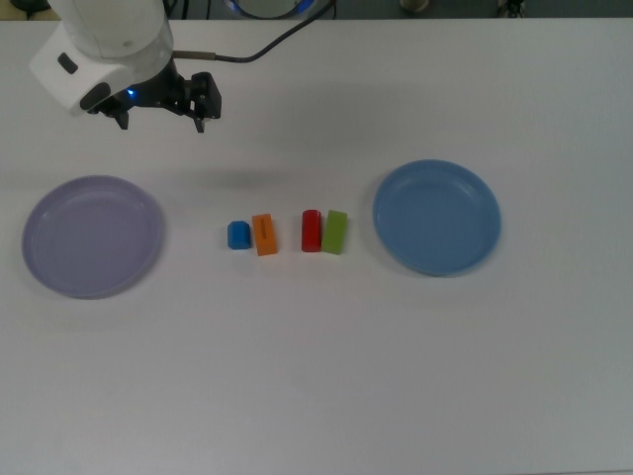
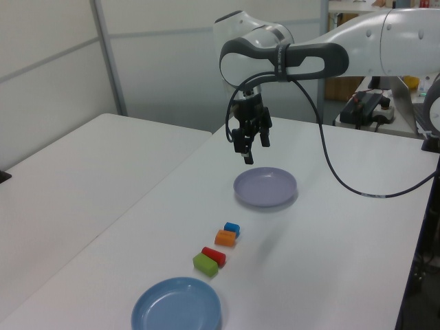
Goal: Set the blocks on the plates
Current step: 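Move the open gripper down over the green block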
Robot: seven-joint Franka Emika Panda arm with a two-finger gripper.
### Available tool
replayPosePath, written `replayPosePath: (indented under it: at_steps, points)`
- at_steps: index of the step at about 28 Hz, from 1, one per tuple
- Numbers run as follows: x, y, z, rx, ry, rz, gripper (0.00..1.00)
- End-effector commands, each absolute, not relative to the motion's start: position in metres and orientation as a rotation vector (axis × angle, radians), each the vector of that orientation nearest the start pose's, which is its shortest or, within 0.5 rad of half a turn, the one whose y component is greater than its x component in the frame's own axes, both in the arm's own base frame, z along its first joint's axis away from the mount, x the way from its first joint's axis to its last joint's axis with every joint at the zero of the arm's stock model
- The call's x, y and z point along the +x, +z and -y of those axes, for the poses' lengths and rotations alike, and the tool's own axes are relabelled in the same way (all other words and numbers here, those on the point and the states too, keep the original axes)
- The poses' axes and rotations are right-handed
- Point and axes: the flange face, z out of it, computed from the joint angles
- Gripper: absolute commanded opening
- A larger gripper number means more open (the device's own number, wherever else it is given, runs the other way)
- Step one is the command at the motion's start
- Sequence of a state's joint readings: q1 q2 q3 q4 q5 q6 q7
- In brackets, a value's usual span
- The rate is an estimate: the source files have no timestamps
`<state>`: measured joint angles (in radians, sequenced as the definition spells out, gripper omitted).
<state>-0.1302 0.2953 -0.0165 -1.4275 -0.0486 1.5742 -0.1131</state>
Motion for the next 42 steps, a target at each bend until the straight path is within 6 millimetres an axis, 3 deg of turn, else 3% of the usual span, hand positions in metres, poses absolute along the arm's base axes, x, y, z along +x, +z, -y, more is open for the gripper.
replayPosePath:
  at_steps: [1,5,11,13,16,22,27,29,34,42]
  points:
    - [0.619,0.522,0.103,-3.205,0.268,-0.039,1.00]
    - [0.620,0.523,0.097,-3.200,0.259,-0.054,1.00]
    - [0.626,0.514,0.079,-3.197,0.263,-0.235,1.00]
    - [0.634,0.511,0.051,-3.201,0.218,-0.271,1.00]
    - [0.641,0.502,0.028,-3.196,0.182,-0.320,1.00]
    - [0.651,0.466,-0.022,-3.169,0.252,-0.404,1.00]
    - [0.656,0.453,-0.044,-3.169,0.233,-0.459,1.00]
    - [0.659,0.440,-0.059,-3.168,0.234,-0.493,1.00]
    - [0.665,0.423,-0.071,-3.137,0.200,-0.625,1.00]
    - [0.668,0.398,-0.093,-3.087,0.239,-0.631,1.00]
